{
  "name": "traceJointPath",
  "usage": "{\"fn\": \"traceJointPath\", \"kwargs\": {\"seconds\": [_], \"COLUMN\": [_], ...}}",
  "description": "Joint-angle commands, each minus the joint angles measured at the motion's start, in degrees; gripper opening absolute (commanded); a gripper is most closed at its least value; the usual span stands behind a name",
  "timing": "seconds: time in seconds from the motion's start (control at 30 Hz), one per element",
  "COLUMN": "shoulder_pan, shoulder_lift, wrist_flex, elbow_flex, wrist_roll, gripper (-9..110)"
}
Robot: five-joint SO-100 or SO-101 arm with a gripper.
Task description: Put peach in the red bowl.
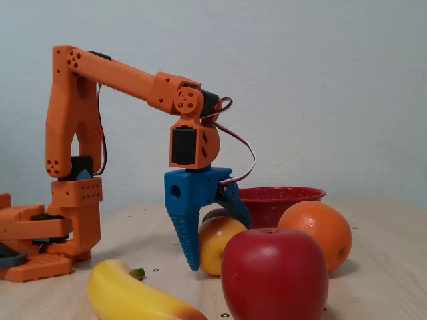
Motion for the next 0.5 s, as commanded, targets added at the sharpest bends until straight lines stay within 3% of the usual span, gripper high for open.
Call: {"fn": "traceJointPath", "kwargs": {"seconds": [0.0,0.47], "shoulder_pan": [-0.2,0.4], "shoulder_lift": [1.2,0.4], "wrist_flex": [-0.4,-1.8], "elbow_flex": [-3.3,-3.3], "wrist_roll": [-0.2,-1.1], "gripper": [53,52]}}
